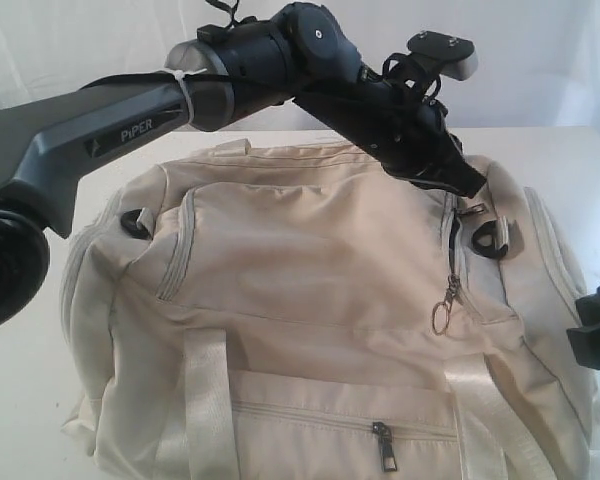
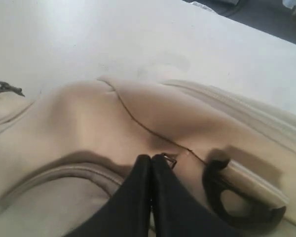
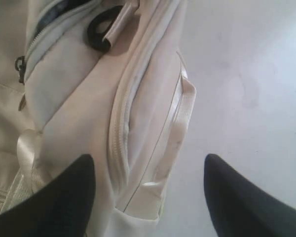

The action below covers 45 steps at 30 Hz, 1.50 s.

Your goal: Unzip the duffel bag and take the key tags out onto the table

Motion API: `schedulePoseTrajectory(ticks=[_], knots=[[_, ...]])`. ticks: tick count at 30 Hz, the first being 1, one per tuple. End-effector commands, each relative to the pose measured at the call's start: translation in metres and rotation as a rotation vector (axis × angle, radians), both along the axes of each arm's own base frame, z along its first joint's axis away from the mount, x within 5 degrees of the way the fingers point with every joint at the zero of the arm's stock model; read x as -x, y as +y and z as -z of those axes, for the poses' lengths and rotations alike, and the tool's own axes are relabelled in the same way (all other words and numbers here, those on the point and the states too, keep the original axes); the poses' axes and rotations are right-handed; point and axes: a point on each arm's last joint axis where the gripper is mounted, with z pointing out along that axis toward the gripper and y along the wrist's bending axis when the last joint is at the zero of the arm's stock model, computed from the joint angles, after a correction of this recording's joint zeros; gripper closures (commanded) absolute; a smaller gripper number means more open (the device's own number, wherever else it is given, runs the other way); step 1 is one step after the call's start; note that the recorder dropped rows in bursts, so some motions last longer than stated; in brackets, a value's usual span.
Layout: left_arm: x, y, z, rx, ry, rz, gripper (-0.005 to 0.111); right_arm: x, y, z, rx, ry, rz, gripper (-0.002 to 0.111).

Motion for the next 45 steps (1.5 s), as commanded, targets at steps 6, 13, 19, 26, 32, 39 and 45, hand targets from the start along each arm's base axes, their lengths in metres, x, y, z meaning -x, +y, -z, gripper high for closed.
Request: schedulePoseTrajectory(ticks=[6, 13, 19, 26, 32, 39, 45], knots=[[0.017, -0.019, -0.002, -0.041, -0.176, 0.166, 0.042, 0.0, 0.0, -0.003, 0.001, -0.025, -0.003, 0.049], [0.016, -0.027, 0.018, -0.143, -0.237, 0.172, 0.063, 0.0, 0.0, -0.003, 0.001, -0.025, -0.003, 0.049], [0.009, -0.025, 0.018, -0.158, -0.253, 0.105, 0.063, 0.0, 0.0, -0.003, 0.001, -0.025, -0.003, 0.049], [0.007, -0.025, 0.019, -0.143, -0.255, 0.079, 0.078, 0.0, 0.0, -0.003, 0.001, -0.025, -0.003, 0.049], [0.01, -0.024, 0.018, -0.157, -0.235, 0.1, 0.107, 0.0, 0.0, -0.003, 0.002, -0.029, -0.005, 0.049], [0.015, -0.02, -0.007, -0.148, -0.28, 0.103, 0.107, -0.001, 0.0, -0.004, 0.001, -0.032, -0.007, 0.049], [0.013, -0.011, -0.022, -0.178, -0.34, 0.058, 0.107, -0.001, 0.0, -0.004, -0.001, -0.037, -0.009, 0.049]])
